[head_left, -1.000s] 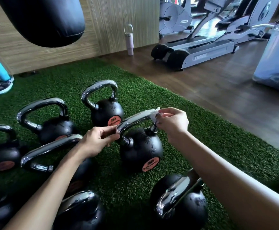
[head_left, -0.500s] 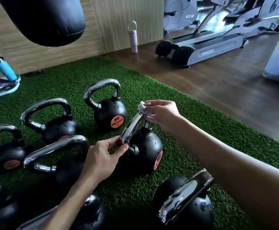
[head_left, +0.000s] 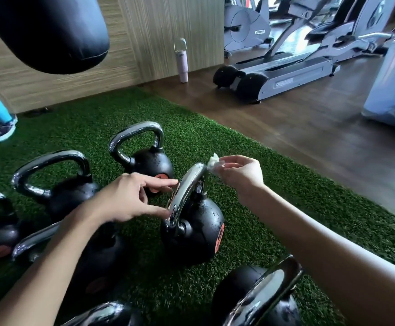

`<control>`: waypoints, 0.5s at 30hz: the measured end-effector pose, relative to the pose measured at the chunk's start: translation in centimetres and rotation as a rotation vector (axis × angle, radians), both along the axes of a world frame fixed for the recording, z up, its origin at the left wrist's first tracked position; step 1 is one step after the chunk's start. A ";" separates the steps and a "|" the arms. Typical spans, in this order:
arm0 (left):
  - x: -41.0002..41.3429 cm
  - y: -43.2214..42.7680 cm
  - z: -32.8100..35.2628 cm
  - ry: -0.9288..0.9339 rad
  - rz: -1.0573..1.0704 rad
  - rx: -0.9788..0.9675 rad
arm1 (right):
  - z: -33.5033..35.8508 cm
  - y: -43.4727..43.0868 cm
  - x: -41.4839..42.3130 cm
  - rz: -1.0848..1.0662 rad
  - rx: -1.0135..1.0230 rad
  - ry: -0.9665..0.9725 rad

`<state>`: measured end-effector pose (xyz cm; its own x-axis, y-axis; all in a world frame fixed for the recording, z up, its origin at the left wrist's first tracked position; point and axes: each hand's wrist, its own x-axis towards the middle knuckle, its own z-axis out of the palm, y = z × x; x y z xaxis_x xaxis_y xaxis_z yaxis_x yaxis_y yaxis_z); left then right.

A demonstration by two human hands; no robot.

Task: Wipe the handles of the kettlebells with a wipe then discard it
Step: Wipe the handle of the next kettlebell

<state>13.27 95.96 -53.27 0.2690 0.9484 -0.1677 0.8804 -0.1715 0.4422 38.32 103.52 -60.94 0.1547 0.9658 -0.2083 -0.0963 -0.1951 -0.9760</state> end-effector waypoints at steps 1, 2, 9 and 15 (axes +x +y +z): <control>0.1 0.4 0.4 0.016 -0.028 -0.013 | -0.2 0.0 -0.3 0.010 0.007 -0.052; 0.2 0.7 0.6 0.031 -0.047 -0.020 | -0.4 0.0 -0.7 0.027 0.016 -0.087; -1.0 1.8 -1.2 0.167 -0.122 0.031 | -2.0 0.7 -1.2 0.166 0.008 -0.434; -1.5 1.7 -2.3 0.174 -0.165 0.124 | -1.1 1.0 -0.6 0.152 -0.008 -0.266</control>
<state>11.76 97.66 -55.55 0.3990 0.9103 -0.1100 0.8969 -0.3625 0.2533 37.68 104.49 -62.06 0.0585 0.9805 -0.1874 0.1935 -0.1952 -0.9615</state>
